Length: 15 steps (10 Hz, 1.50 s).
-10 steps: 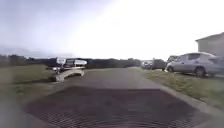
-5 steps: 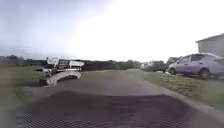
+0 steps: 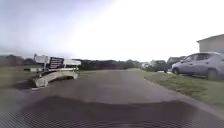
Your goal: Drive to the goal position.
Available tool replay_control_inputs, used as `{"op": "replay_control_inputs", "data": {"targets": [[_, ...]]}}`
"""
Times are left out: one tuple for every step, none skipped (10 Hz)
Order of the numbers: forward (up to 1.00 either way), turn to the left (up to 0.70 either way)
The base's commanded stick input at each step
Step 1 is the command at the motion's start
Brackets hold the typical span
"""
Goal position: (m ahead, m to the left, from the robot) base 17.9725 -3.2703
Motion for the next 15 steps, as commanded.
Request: {"op": "replay_control_inputs", "data": {"targets": [[1.0,0.0],[1.0,0.0],[1.0,0.0],[1.0,0.0],[1.0,0.0],[1.0,0.0],[1.0,0.0],[1.0,0.0],[1.0,0.0],[1.0,0.0],[1.0,0.0],[1.0,0.0],[1.0,0.0],[1.0,0.0],[1.0,0.0]]}}
